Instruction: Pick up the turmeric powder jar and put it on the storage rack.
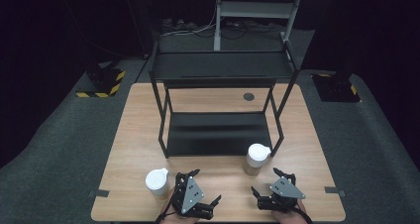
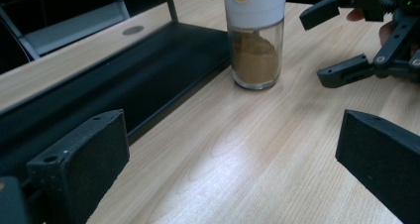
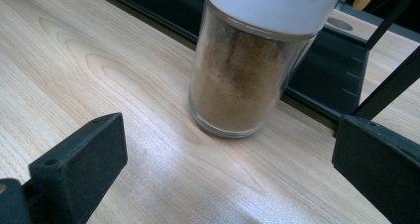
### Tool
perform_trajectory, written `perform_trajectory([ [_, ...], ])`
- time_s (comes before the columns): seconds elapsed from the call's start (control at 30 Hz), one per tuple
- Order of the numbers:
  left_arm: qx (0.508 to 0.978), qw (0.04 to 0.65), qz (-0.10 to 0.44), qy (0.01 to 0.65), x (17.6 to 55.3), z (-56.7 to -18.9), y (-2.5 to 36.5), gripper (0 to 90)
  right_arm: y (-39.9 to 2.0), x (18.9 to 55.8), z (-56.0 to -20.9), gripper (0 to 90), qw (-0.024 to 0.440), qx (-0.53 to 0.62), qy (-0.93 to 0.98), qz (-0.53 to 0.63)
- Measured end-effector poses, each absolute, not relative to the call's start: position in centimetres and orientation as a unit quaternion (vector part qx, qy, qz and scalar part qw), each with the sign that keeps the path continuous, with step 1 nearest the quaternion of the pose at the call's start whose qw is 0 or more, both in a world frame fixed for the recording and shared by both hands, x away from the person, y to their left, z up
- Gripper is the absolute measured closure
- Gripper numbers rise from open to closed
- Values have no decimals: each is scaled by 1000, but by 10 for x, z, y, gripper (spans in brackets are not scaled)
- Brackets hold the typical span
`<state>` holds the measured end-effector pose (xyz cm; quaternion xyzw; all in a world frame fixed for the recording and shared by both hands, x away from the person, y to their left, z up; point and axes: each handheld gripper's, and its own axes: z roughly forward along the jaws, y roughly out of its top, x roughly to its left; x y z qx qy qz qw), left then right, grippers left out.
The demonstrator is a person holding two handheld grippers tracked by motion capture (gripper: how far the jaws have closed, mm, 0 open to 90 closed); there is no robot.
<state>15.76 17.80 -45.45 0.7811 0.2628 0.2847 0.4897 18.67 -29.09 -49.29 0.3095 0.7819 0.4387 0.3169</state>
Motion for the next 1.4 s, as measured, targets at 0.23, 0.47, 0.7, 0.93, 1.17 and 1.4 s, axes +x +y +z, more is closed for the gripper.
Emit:
perform_trajectory([
  [0.23,773,503,286,262,153,-447,183,3,-291,187,-493,0,316,311,781,439],
  [0.47,766,511,291,260,146,-441,188,3,-292,187,-493,0,315,312,781,440],
  [0.7,760,513,297,269,142,-434,192,3,-292,187,-493,0,314,313,781,441],
  [0.93,753,517,303,273,138,-430,200,3,-292,187,-493,0,314,313,781,441],
  [1.17,743,522,309,281,134,-427,212,3,-292,187,-493,0,313,313,780,442],
  [1.4,734,524,320,292,129,-425,225,3,-293,187,-493,0,313,313,780,442],
])
